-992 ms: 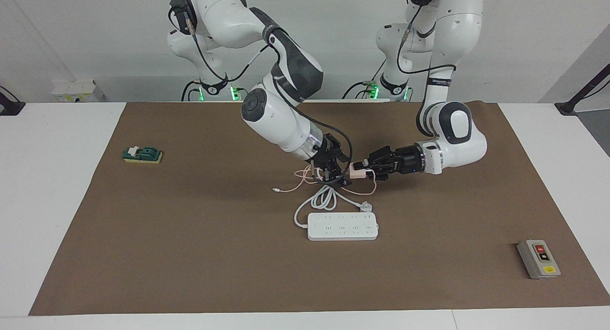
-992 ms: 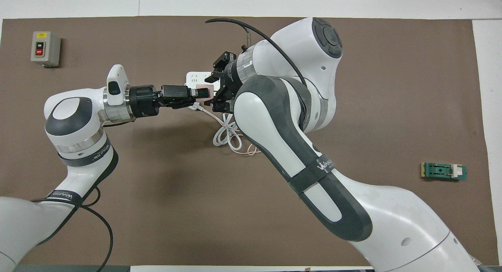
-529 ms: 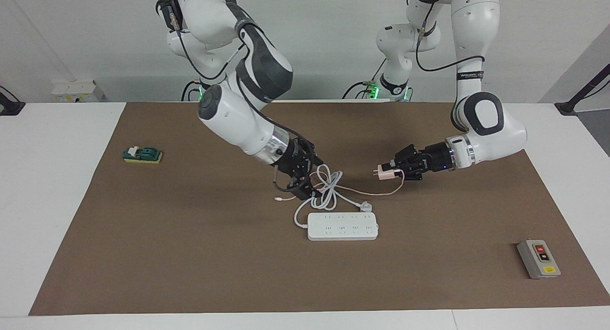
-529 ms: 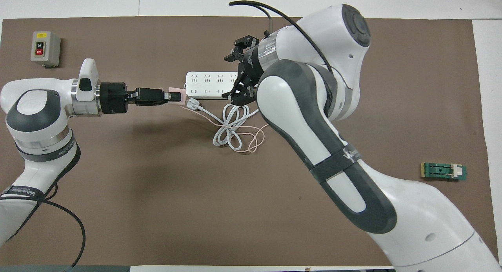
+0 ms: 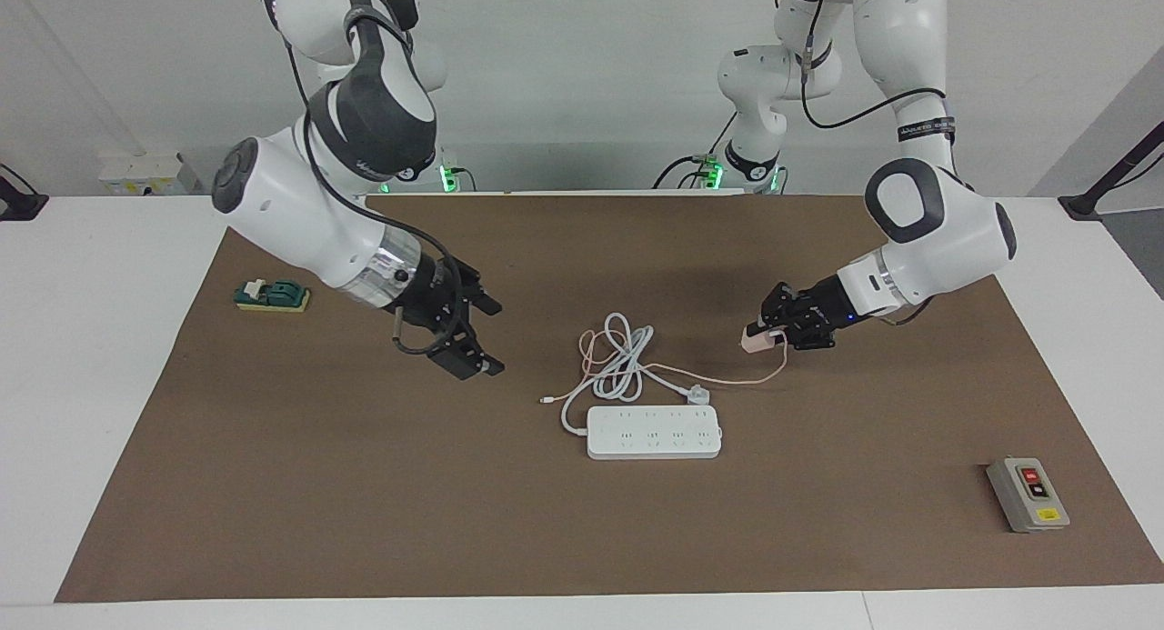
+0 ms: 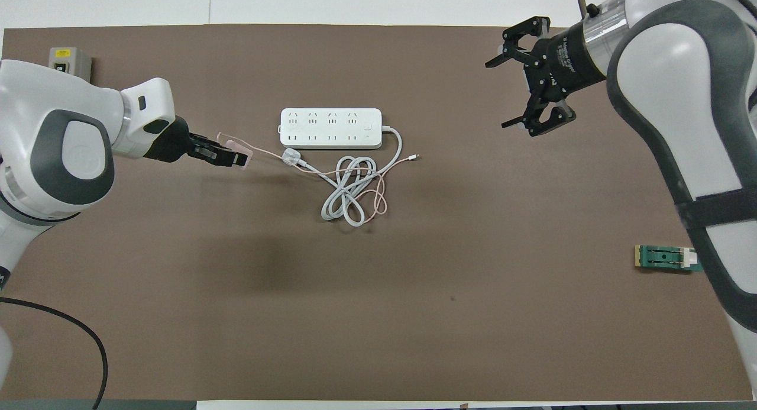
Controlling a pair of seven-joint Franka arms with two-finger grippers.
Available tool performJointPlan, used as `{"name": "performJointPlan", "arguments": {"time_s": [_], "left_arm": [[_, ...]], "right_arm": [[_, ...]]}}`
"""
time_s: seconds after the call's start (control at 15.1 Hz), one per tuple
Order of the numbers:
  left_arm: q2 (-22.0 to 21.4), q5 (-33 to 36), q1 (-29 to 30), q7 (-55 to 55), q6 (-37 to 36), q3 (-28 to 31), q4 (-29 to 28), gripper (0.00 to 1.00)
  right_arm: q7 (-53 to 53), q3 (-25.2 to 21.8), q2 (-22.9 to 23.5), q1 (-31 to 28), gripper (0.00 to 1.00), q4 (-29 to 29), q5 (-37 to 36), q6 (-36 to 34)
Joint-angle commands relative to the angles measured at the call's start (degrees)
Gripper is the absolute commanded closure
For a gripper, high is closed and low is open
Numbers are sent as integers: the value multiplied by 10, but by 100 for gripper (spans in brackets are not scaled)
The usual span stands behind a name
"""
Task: Plug charger into power strip
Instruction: 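Bring the charger to the power strip socket while the right gripper withdraws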
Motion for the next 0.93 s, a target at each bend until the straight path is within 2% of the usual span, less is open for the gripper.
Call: {"name": "performJointPlan", "arguments": {"time_s": [0.0,0.2,0.33,0.6,0.73,0.86], "left_arm": [[24,116,-53,-10,81,5,21,100],[34,206,-80,7,156,3,20,100],[40,247,-99,44,185,4,20,100],[49,338,-124,65,226,3,14,100],[55,349,-133,65,237,5,15,100],[81,416,-134,68,262,3,30,100]], "right_arm": [[-134,7,-25,-19,0,-6,-79,-34],[-274,7,-43,-32,0,-7,-146,-53],[-347,6,-55,-48,0,-10,-160,-69],[-472,7,-89,-58,0,-33,-208,-80],[-547,6,-99,-62,0,-35,-235,-92],[-610,7,-112,-78,0,-41,-250,-95]]}}
